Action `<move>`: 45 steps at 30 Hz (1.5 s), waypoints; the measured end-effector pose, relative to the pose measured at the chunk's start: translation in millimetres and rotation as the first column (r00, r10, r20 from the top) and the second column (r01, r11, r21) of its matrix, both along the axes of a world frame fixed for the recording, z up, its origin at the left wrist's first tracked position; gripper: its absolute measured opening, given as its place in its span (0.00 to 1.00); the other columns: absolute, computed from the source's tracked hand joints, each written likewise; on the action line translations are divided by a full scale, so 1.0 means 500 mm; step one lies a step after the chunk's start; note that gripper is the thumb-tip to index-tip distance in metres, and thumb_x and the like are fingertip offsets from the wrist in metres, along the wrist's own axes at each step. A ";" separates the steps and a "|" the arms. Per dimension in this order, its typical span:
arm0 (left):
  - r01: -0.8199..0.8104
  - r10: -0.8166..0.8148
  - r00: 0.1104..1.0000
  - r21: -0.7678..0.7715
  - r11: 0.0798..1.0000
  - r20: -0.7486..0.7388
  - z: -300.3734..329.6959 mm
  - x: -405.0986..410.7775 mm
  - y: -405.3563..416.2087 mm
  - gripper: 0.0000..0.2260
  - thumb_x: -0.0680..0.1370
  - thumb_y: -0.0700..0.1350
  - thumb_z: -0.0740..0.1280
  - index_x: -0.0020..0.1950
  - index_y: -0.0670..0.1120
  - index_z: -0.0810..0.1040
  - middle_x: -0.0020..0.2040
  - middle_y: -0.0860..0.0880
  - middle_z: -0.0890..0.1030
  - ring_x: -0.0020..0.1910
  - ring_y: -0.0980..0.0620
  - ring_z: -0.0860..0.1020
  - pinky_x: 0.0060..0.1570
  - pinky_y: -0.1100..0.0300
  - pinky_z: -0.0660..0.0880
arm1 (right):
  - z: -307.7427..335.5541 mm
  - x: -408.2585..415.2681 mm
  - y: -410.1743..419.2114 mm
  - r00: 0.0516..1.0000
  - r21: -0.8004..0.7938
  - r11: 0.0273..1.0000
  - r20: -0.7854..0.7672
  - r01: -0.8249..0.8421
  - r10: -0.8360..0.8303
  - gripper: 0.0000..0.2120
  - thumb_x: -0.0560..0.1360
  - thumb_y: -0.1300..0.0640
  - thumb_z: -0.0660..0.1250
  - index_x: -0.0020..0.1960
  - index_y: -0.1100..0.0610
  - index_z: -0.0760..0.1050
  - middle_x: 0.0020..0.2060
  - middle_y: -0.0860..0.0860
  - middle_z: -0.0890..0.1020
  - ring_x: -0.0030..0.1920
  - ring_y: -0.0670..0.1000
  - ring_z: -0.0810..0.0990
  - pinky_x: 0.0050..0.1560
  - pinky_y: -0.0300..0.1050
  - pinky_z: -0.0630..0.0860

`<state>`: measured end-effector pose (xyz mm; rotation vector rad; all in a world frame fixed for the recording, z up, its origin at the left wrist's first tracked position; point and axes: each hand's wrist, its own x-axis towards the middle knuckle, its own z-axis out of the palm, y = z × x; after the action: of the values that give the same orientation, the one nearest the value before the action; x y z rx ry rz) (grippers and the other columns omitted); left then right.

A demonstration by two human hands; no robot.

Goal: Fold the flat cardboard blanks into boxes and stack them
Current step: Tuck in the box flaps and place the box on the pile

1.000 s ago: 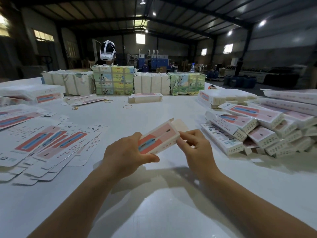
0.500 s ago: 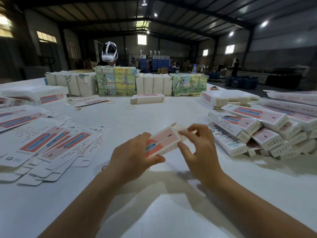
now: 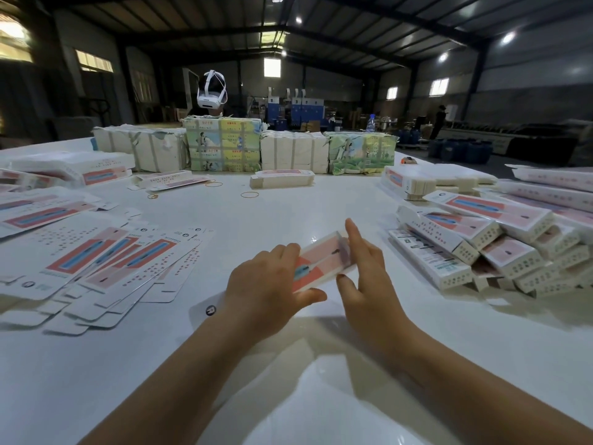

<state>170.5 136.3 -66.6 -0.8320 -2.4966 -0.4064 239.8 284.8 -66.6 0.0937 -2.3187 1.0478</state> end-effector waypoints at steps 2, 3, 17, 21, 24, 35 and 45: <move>-0.010 0.010 1.000 -0.007 1.000 0.006 -0.001 -0.003 -0.001 0.29 0.70 0.70 0.61 0.63 0.53 0.66 0.54 0.55 0.76 0.41 0.56 0.68 0.35 0.64 0.61 | 0.001 0.000 0.002 1.000 -0.013 1.000 0.022 -0.010 0.011 0.35 0.78 0.66 0.60 0.72 0.39 0.47 0.60 0.43 0.62 0.68 0.49 0.62 0.70 0.41 0.61; -0.012 0.012 1.000 -0.007 1.000 0.007 -0.001 -0.005 -0.003 0.29 0.70 0.70 0.61 0.63 0.53 0.66 0.54 0.55 0.76 0.41 0.57 0.67 0.34 0.64 0.61 | 0.004 -0.001 0.006 1.000 -0.020 1.000 0.015 -0.013 0.013 0.35 0.77 0.64 0.62 0.72 0.40 0.48 0.60 0.43 0.63 0.68 0.48 0.61 0.70 0.42 0.60; 0.041 -0.041 0.999 -0.047 0.998 0.013 -0.006 -0.007 -0.011 0.28 0.71 0.68 0.62 0.64 0.54 0.64 0.55 0.56 0.75 0.47 0.54 0.72 0.38 0.61 0.63 | 0.003 -0.031 0.054 0.951 -0.765 0.633 0.098 -0.116 0.292 0.15 0.70 0.69 0.71 0.54 0.59 0.72 0.51 0.60 0.81 0.49 0.56 0.84 0.50 0.47 0.81; 0.006 -0.008 0.999 -0.059 0.998 -0.039 -0.005 0.000 0.001 0.29 0.71 0.69 0.61 0.64 0.52 0.65 0.55 0.54 0.75 0.49 0.52 0.73 0.39 0.61 0.64 | -0.006 -0.017 0.033 0.999 -0.295 0.956 0.044 0.003 0.010 0.08 0.74 0.63 0.67 0.52 0.55 0.74 0.43 0.47 0.82 0.43 0.44 0.80 0.44 0.32 0.75; -0.041 0.034 0.995 -0.078 0.996 -0.097 -0.006 0.008 0.011 0.29 0.71 0.69 0.59 0.63 0.51 0.65 0.55 0.53 0.75 0.50 0.50 0.73 0.40 0.60 0.64 | -0.015 -0.014 0.013 0.997 0.021 0.997 -0.027 0.080 -0.079 0.14 0.79 0.60 0.61 0.64 0.54 0.70 0.44 0.45 0.78 0.38 0.38 0.75 0.38 0.23 0.68; 0.014 -0.010 0.979 0.019 1.000 -0.206 0.006 0.010 -0.002 0.31 0.68 0.63 0.70 0.61 0.43 0.74 0.47 0.46 0.80 0.42 0.45 0.77 0.35 0.55 0.72 | 0.025 -0.022 0.036 0.947 -0.819 0.544 0.002 -0.182 0.321 0.11 0.77 0.60 0.64 0.47 0.53 0.85 0.47 0.56 0.85 0.50 0.54 0.83 0.48 0.43 0.81; 0.137 -0.095 0.953 0.130 0.982 -0.288 -0.006 0.000 -0.005 0.30 0.61 0.55 0.79 0.56 0.41 0.77 0.43 0.44 0.82 0.34 0.44 0.78 0.30 0.56 0.75 | 0.028 -0.021 0.052 0.946 -0.868 0.457 -0.042 -0.194 0.322 0.12 0.77 0.66 0.61 0.54 0.59 0.81 0.47 0.58 0.85 0.49 0.56 0.84 0.45 0.44 0.81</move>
<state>170.6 133.8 -69.8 -0.9110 -2.1357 -0.4731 229.2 310.7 -52.6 -0.0273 -1.6020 2.3404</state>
